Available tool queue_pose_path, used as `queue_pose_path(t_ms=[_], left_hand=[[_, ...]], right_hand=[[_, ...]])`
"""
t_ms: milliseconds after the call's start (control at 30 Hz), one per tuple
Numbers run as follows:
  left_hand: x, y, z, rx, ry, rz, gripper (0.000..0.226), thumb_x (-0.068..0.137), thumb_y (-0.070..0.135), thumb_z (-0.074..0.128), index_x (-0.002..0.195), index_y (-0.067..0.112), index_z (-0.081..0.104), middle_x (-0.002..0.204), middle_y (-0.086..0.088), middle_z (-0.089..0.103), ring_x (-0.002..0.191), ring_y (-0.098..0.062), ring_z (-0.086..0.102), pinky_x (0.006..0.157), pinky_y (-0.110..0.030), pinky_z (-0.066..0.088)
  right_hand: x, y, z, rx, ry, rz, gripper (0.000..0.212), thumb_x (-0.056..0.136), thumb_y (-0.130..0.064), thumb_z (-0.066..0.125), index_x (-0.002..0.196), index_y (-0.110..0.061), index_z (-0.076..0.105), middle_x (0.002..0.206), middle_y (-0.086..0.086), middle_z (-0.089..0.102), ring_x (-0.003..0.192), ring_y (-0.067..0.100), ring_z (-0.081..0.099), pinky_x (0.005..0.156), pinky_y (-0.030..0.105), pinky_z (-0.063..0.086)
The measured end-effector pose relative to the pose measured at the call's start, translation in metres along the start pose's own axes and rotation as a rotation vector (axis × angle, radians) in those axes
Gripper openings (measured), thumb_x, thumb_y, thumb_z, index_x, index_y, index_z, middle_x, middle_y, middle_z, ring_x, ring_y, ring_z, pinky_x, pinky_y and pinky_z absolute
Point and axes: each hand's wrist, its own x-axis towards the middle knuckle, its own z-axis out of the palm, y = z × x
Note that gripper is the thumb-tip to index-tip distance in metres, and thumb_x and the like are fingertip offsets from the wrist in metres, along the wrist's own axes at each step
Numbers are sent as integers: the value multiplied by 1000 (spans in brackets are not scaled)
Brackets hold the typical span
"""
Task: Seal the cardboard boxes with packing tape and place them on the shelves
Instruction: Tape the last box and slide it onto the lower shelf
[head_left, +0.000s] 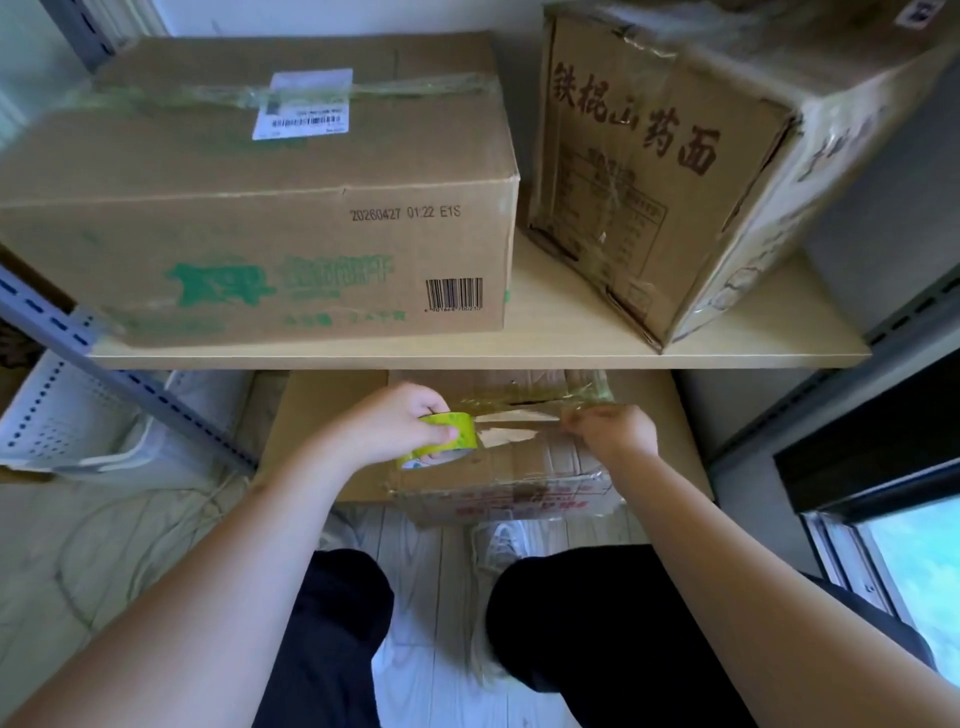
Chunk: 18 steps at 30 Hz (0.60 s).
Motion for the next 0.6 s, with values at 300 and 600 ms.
queue_pose_path(t_ms=[300, 600], left_hand=[[14, 20, 2, 497, 353, 147, 48, 82, 69, 60, 68, 23, 61, 66, 5, 62, 62, -16, 59, 51, -29, 36], [4, -28, -19, 546, 422, 132, 51, 90, 63, 54, 64, 20, 49, 56, 2, 53, 60, -19, 56, 54, -32, 35]], right_hand=[[19, -3, -20, 198, 248, 12, 20, 89, -28, 70, 102, -14, 76, 88, 5, 65, 77, 25, 58, 74, 27, 44], [39, -2, -38, 348, 240, 143, 18, 80, -22, 75, 88, -10, 65, 85, 6, 65, 78, 24, 64, 80, 36, 56]])
